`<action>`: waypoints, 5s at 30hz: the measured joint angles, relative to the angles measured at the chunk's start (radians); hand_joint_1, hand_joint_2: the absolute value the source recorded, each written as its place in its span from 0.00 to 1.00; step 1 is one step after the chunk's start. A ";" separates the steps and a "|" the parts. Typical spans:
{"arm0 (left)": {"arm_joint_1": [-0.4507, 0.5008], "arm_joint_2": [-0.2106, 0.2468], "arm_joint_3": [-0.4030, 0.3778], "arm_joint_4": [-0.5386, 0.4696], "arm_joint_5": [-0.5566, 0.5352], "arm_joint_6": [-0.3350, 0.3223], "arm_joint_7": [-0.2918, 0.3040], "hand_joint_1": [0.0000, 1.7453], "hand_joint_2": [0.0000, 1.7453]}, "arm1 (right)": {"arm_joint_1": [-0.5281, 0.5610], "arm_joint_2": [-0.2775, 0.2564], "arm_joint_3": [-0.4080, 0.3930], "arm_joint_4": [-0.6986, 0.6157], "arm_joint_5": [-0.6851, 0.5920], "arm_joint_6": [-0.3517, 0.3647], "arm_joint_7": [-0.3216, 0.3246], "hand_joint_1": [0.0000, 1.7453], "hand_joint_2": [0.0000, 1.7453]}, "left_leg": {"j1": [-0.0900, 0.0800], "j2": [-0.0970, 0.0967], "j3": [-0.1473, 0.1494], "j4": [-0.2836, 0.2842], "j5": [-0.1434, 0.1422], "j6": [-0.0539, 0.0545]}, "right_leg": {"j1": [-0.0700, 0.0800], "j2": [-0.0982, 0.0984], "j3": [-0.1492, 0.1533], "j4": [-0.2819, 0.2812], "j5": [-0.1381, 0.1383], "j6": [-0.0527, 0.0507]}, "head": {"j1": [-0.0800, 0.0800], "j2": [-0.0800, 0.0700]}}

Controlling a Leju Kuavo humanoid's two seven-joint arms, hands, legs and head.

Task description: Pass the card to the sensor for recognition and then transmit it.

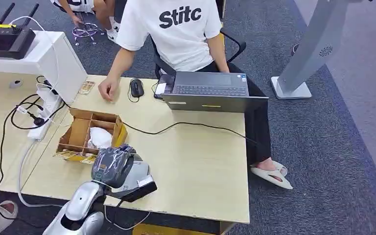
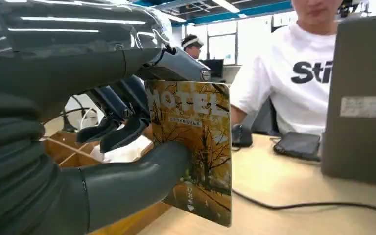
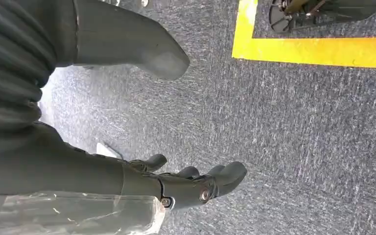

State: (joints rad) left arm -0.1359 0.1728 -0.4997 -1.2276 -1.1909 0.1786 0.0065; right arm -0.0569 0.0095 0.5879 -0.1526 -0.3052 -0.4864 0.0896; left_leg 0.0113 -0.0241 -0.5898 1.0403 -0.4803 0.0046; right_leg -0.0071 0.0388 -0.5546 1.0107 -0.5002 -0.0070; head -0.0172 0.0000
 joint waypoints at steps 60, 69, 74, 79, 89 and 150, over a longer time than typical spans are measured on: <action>-0.171 0.272 0.307 -0.123 -0.177 0.243 0.026 1.00 1.00 | 0.004 0.003 0.027 0.000 0.006 0.000 -0.026 0.00 1.00 | 0.001 -0.001 0.000 0.000 0.001 -0.001 | 0.001 -0.001 0.000 0.001 0.000 0.000 | 0.000 0.000; -0.274 0.243 0.366 0.207 -0.214 0.400 0.011 1.00 1.00 | 0.001 0.002 0.046 0.000 0.009 -0.003 -0.007 0.00 1.00 | 0.000 -0.003 0.000 0.000 0.002 -0.002 | 0.000 -0.003 0.001 0.001 0.000 0.000 | 0.000 0.000; -0.293 0.200 0.366 0.294 -0.232 0.405 -0.009 1.00 1.00 | 0.000 0.001 0.055 0.002 0.017 -0.004 0.018 0.00 1.00 | 0.000 -0.001 0.000 0.000 0.002 -0.002 | 0.000 0.000 0.000 0.001 0.001 0.000 | 0.000 0.000; -0.317 0.155 0.366 0.318 -0.218 0.385 0.004 0.00 0.00 | -0.001 0.001 0.071 0.002 0.024 -0.004 0.023 0.00 1.00 | 0.000 -0.002 -0.001 0.000 0.002 -0.002 | 0.000 -0.001 -0.001 0.000 0.001 0.000 | 0.000 0.000; -0.313 0.083 0.366 0.280 -0.080 0.363 -0.039 0.00 0.00 | -0.003 0.003 0.090 0.001 0.034 -0.013 0.003 0.00 1.00 | 0.000 -0.002 -0.001 0.000 0.002 -0.002 | 0.000 -0.001 -0.001 0.001 0.001 0.000 | 0.000 0.000; 0.151 0.273 0.184 -0.188 -0.142 -0.077 0.105 0.00 1.00 | 0.006 0.019 0.094 0.010 -0.052 -0.003 0.021 0.00 1.00 | 0.001 -0.002 -0.003 -0.001 0.001 -0.002 | 0.000 -0.002 -0.003 0.001 0.000 -0.001 | 0.001 0.000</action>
State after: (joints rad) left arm 0.0153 0.4456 -0.3155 -1.4153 -1.3329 0.1011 0.1113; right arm -0.0511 0.0286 0.6821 -0.1431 -0.3571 -0.4898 0.1102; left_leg 0.0119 -0.0257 -0.5927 1.0396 -0.4790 0.0029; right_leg -0.0067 0.0367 -0.5573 1.0113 -0.5005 -0.0075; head -0.0164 0.0000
